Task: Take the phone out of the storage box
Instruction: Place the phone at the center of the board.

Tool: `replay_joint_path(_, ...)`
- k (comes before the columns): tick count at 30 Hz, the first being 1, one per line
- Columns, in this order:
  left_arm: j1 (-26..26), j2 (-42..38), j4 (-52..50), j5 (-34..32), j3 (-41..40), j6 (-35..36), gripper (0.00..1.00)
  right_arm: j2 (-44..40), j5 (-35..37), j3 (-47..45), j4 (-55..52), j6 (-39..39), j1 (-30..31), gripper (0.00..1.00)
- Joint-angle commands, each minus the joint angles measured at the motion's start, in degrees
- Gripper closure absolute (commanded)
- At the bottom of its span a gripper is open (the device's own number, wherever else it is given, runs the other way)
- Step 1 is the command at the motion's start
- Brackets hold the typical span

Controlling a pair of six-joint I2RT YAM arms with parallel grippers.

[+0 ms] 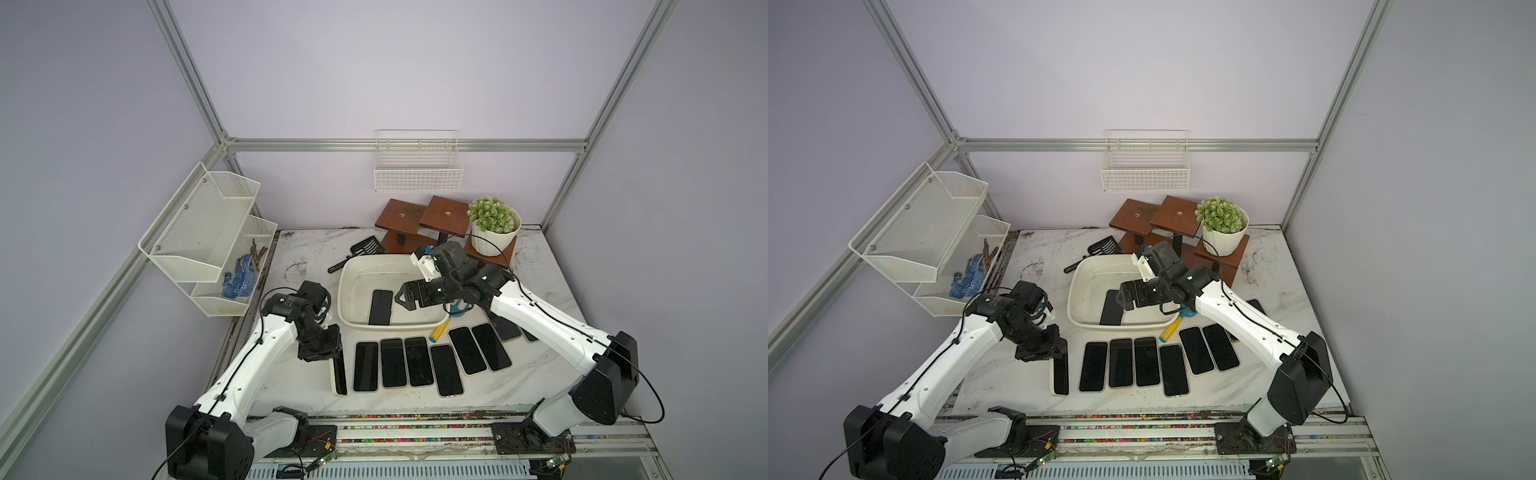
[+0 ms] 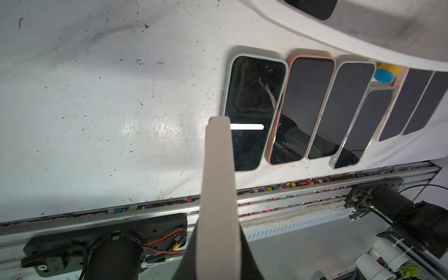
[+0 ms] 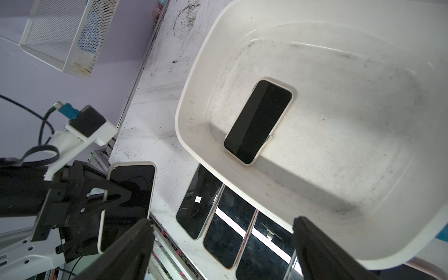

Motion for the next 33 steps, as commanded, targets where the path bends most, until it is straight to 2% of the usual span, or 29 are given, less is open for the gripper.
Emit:
replay_joint_path(1, 0.36, 3.45, 2.80, -0.16, 1.96, 3.57, 1.00, -0.53, -1.31, -0.56, 1.93, -0.18, -0.23, 0.05)
replay_joint_path(5, 1.04, 8.93, 8.80, 6.12, 2.41, 8.49, 1.00, -3.45, -1.09, -1.72, 1.80, -0.36, -0.26, 0.05)
replay_joint_path(10, 4.02, 16.59, 10.85, 10.09, 2.99, 11.97, 1.00, -5.71, -0.31, -3.41, 1.41, -0.44, -0.24, 0.05)
replay_joint_path(19, 6.83, 21.23, 7.36, 6.40, 5.66, 16.95, 1.00, -9.21, 1.42, -6.38, 1.22, -0.62, -0.63, 0.04)
replay_joint_path(33, 6.96, 28.83, 8.98, 10.74, 5.20, 16.82, 1.00, -8.27, 0.85, -4.06, 0.57, -0.97, -0.90, 0.03)
